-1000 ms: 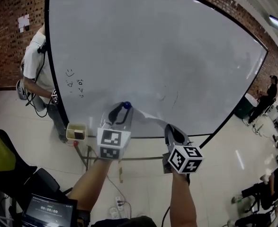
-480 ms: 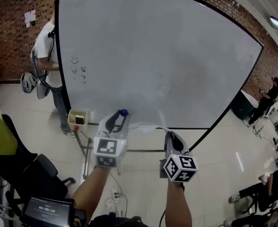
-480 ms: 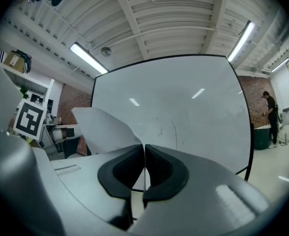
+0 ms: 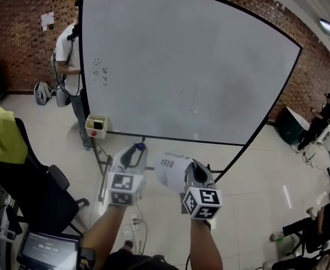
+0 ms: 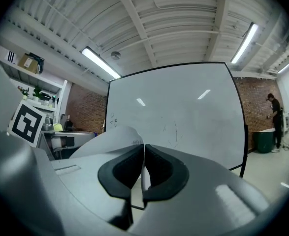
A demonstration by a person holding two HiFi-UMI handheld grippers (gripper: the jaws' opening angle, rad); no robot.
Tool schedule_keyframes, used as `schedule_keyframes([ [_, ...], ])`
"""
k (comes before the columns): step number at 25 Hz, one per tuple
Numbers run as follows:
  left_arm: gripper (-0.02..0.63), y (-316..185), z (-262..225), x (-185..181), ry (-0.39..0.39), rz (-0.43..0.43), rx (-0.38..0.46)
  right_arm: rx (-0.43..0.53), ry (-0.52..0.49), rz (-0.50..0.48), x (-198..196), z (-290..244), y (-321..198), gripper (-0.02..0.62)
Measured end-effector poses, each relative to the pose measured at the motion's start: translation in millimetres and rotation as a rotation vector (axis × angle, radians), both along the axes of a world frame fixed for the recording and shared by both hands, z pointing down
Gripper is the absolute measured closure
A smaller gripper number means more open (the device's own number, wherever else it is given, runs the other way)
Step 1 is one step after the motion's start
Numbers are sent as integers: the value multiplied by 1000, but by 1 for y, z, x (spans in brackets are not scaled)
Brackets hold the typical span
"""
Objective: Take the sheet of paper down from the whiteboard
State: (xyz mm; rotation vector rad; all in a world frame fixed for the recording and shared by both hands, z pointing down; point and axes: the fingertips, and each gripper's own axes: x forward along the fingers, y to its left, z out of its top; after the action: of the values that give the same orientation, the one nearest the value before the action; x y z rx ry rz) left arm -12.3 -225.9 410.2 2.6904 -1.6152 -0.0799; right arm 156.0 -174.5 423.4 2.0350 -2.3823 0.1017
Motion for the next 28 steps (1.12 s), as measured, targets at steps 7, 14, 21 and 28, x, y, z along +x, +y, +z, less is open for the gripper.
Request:
schedule_keyframes([
  [7, 488, 45, 22, 1, -64, -11, -12, 6, 12, 6, -10, 14, 38, 581],
  [14, 488, 70, 19, -3, -65, -33, -7, 11, 11, 0, -12, 12, 60, 581],
  [21, 488, 76, 22, -3, -60, -40, -12, 12, 42, 5, -13, 11, 67, 583],
  [28, 488, 71, 15, -17, -17, -81, -6, 25, 40, 12, -10, 9, 70, 583],
])
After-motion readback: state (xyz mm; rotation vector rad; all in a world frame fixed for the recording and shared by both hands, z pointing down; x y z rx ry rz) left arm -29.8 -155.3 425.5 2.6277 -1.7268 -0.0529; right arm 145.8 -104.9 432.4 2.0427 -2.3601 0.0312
